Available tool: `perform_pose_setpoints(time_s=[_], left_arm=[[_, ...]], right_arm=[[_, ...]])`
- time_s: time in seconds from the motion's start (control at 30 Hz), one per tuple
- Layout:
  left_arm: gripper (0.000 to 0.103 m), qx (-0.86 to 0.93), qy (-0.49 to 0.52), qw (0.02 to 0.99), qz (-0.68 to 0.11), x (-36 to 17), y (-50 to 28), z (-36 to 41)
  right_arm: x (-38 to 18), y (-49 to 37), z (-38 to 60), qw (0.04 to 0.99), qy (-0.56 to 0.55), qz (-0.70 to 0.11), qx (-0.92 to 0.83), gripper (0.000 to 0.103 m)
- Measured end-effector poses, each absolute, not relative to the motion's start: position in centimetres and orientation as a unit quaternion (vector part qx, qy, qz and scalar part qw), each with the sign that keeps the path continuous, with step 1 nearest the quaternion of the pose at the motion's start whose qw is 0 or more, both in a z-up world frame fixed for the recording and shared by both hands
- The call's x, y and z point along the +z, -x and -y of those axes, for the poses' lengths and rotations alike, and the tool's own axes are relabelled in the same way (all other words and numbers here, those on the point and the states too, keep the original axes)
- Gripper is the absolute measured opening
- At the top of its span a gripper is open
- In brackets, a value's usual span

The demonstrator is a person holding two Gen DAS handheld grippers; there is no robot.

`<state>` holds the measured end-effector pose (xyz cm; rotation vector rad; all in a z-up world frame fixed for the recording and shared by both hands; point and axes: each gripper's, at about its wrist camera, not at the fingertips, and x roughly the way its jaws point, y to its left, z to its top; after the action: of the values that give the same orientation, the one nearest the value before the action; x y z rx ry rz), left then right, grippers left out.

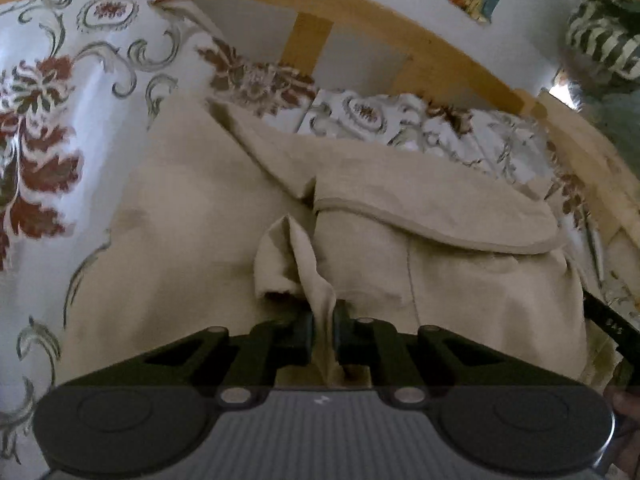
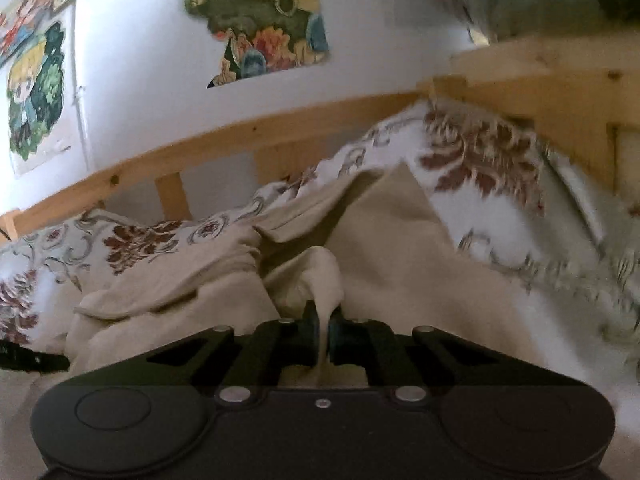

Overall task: Fold large clothes
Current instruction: 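Fold the hood end over toward the hem with both grippers and release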

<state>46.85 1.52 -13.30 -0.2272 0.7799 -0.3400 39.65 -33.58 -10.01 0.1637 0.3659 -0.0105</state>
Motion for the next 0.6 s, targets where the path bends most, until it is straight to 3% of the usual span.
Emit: perform_pose_setpoints(time_s=[0.13,0.23,0.3,0.33,0.37,0.43,0.5,0.6], left_arm=[[0.026,-0.15,0.116,0.908,-0.374,-13.1,-45.1,-2.2],[0.027,-0.15,0.12,0.913,-0.359,-12.2,-43.7,-2.9],[0.041,-0.136,0.108,0.926,-0.334,-11.2,-42.5,-3.1],[0.053,-0.125,0.099,0.935,-0.315,-10.6,-41.8,-3.0],[0.065,-0.117,0.09,0.943,-0.297,-10.1,-41.2,-2.9],[0.078,-0.094,0.059,0.957,-0.267,-9.3,-40.8,-2.0],[0.078,-0.044,0.023,0.959,-0.278,-9.1,-41.7,-0.8],[0.076,-0.006,-0.027,0.934,-0.356,-11.2,-44.9,0.4]], right_arm=[[-11.6,-40.1,34.4,0.971,-0.106,-0.212,-0.023,0.009],[-11.3,-39.9,34.8,0.97,-0.122,-0.208,-0.036,0.027],[-11.1,-39.5,35.1,0.968,-0.136,-0.208,-0.04,0.034],[-11.0,-39.3,35.0,0.969,-0.136,-0.205,-0.037,0.036],[-10.8,-39.1,34.7,0.971,-0.128,-0.2,-0.032,0.041],[-10.2,-38.7,33.8,0.977,-0.107,-0.185,-0.015,0.055],[-9.8,-38.3,32.8,0.982,-0.08,-0.173,0.003,0.076],[-10.0,-38.2,31.3,0.982,-0.024,-0.188,-0.012,0.08]])
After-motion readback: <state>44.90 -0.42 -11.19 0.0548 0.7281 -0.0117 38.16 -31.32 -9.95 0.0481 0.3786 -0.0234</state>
